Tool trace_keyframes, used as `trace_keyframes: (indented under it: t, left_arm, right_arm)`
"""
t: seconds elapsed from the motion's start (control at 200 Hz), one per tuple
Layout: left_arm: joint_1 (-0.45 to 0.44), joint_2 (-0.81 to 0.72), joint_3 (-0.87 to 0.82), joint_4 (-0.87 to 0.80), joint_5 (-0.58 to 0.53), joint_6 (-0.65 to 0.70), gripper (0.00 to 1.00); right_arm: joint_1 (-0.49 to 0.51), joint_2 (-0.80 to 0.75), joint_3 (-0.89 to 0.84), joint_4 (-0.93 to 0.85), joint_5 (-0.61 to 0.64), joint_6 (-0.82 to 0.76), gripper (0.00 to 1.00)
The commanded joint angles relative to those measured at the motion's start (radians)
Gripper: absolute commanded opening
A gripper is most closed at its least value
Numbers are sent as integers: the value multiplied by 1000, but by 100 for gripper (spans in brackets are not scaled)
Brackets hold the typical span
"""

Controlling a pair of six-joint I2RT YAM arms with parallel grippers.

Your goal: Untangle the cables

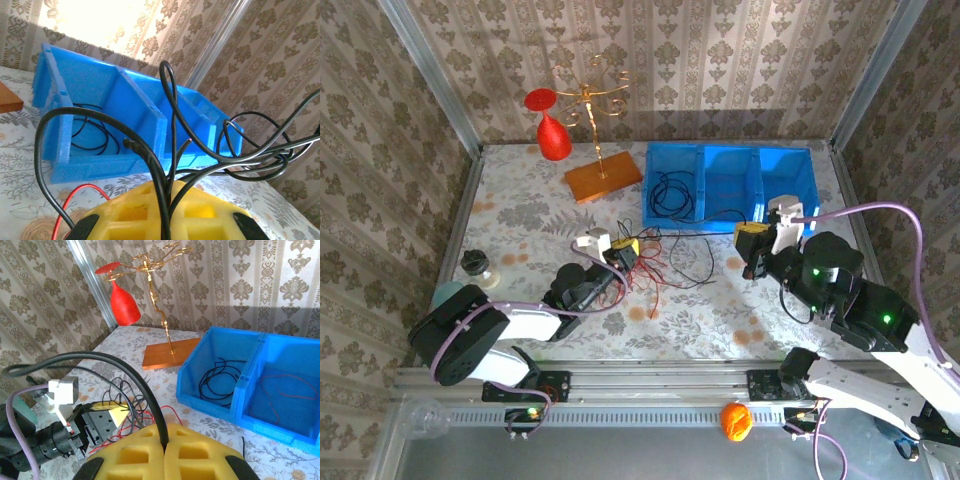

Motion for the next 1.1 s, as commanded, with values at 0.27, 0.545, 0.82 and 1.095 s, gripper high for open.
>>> trace_keyframes:
  t: [0.27, 0.545, 0.82, 1.095]
  left_arm:
    - [42, 119, -49, -20, -61, -7, 0]
    - [15, 108, -49, 11, 115, 55, 0]
    - [15, -100, -57, -202, 121, 85, 56]
    - [9, -360, -21, -508, 112, 138, 47]
  right_arm:
    - [-12, -100, 186, 222, 212, -131, 0]
    - [-13, 18, 99, 234, 184, -94, 0]
    - [-33, 157, 39, 307, 61, -40, 0]
    - [-62, 188, 10, 322, -17, 9, 0]
